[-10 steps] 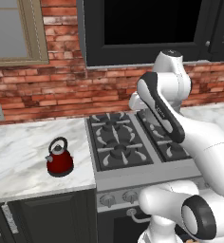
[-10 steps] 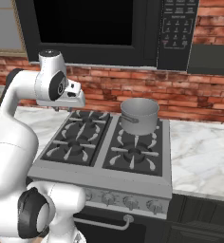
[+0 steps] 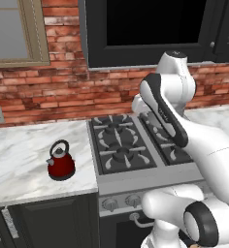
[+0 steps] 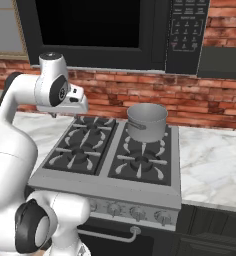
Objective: Pick the kettle from the counter and place it on a stove burner. Then turn the burner on.
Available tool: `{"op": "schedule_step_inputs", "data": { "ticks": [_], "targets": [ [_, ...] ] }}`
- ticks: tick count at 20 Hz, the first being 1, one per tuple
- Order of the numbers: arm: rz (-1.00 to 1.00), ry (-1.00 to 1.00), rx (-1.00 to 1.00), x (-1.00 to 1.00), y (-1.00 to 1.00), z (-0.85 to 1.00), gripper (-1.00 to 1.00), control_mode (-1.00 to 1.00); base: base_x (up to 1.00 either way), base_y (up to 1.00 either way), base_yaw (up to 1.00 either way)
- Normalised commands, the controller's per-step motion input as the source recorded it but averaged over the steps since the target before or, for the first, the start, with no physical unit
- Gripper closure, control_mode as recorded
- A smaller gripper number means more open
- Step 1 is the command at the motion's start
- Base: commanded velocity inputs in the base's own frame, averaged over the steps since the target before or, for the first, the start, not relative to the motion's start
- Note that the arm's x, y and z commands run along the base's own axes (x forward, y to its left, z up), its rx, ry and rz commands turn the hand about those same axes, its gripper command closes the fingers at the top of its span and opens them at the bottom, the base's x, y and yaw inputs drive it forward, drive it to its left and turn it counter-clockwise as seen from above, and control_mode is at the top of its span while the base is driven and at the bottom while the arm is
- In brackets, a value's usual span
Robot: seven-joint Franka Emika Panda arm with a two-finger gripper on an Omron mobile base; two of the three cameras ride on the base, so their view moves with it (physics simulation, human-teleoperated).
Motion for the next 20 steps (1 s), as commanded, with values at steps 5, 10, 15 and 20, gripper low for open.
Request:
{"op": "schedule_step_inputs", "data": {
  "ticks": [5,10,15,20],
  "targets": [
    [0.0,0.0,0.0,-0.37,0.23,-0.02,-1.0,-1.0,0.0,0.0,0.0],
    [0.0,-0.01,0.0,-0.44,0.26,0.0,-1.0,-1.0,0.0,0.0,0.0],
    [0.0,-0.01,0.06,-0.29,0.57,0.0,-1.0,-1.0,0.0,0.0,0.0],
    [0.0,0.0,0.2,-0.08,0.66,-0.07,-1.0,-1.0,0.0,0.0,0.0]
  ]
}}
